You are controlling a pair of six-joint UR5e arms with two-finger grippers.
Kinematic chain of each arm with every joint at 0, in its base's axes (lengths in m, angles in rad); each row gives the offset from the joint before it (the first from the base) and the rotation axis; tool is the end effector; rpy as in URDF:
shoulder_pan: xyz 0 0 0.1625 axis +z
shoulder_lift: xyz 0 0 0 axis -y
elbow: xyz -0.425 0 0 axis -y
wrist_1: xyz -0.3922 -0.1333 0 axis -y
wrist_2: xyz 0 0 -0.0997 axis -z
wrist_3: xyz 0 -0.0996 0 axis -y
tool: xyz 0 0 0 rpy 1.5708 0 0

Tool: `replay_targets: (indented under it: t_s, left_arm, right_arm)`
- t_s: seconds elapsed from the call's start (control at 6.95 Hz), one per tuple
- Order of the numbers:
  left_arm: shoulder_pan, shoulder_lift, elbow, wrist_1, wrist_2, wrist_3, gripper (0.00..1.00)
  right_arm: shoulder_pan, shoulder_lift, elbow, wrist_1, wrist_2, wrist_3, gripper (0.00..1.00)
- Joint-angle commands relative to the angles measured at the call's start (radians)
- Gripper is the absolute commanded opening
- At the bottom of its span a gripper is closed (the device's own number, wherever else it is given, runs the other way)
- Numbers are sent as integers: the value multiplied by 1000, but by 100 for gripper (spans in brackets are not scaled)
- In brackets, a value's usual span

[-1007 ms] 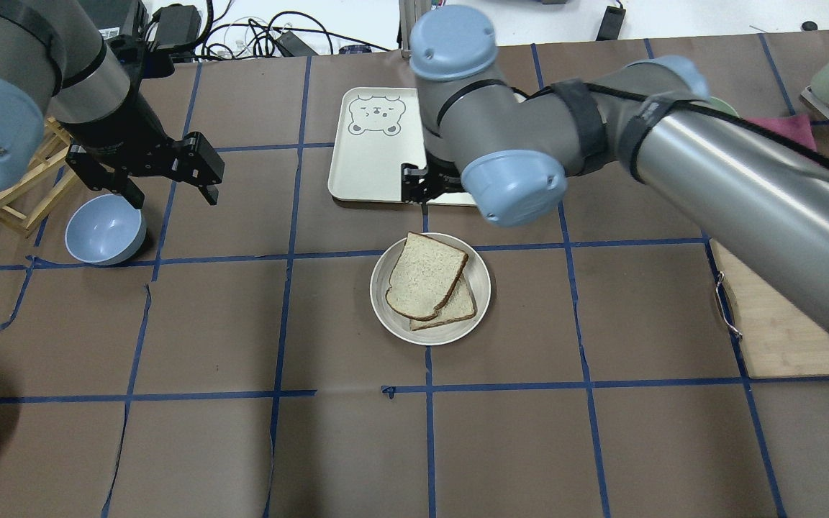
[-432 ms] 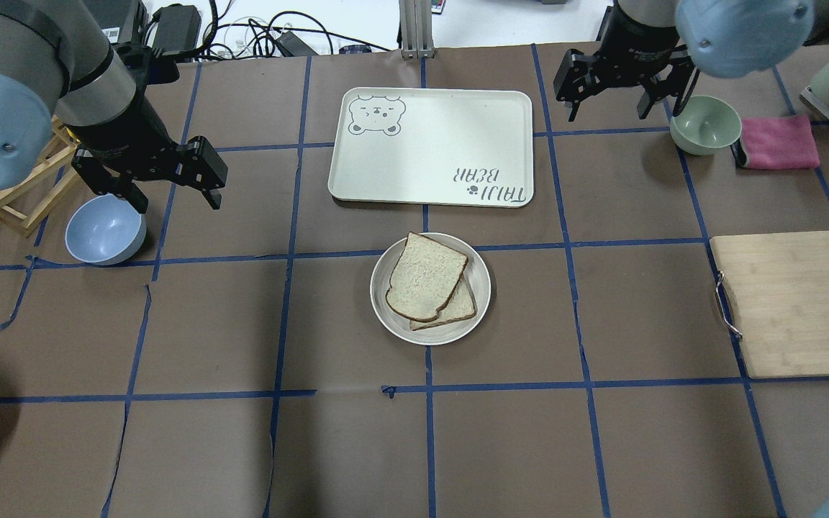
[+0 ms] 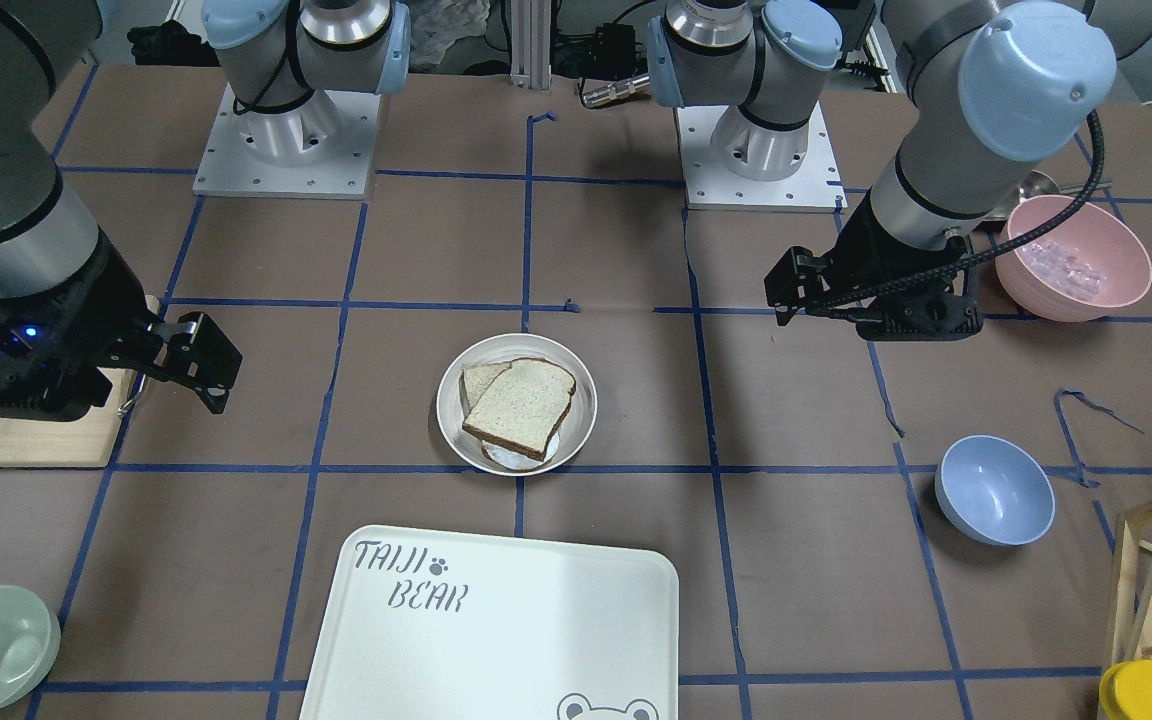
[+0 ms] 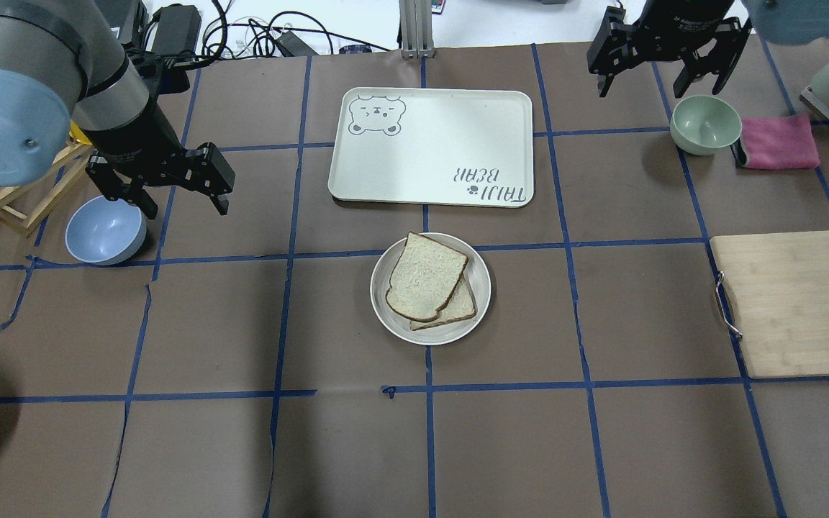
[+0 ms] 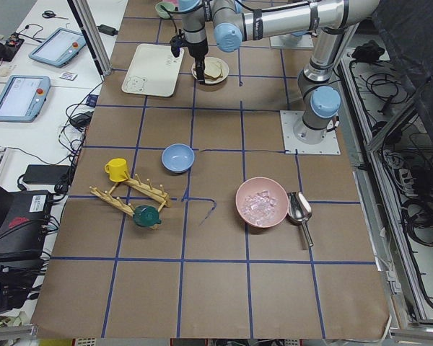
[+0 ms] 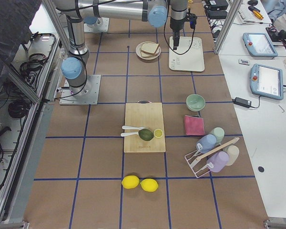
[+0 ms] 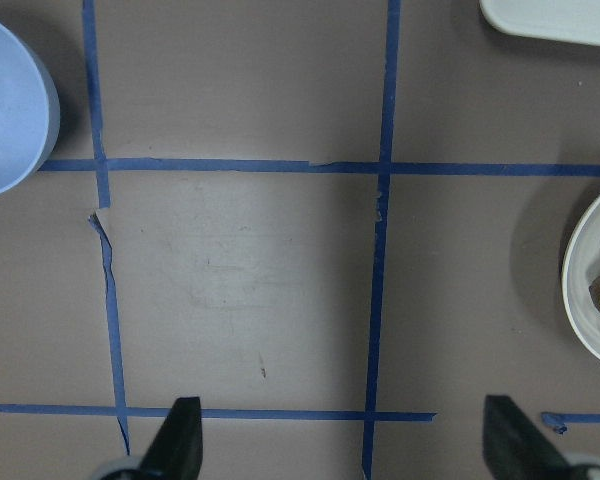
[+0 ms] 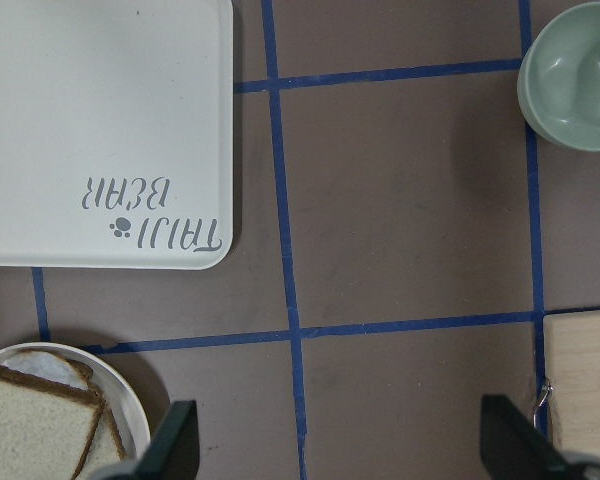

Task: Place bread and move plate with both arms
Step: 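Raise the right gripper away from the plate toward the back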

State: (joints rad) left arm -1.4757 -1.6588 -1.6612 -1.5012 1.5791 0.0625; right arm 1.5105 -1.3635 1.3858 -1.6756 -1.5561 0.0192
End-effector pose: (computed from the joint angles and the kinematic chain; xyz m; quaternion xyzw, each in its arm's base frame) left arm -0.0833 -0.5219 0.4064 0.0160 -0.9984 -0.0545 0.0001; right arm 0.0991 -0.5942 0.4786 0.0394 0.9983 -0.0414 0.0065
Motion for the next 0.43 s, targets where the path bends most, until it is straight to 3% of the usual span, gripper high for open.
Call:
replay_targets:
  t_s: [0.0,0.29]
  left_arm:
    - [-12,-62,-72,179,-11,-10,100]
    - [-64,-97,-144,365,-63,-39,100]
  right_arm:
    - [26,-16,-7,42,1,44,100]
    - [30,-16,-8,40,1,36,100]
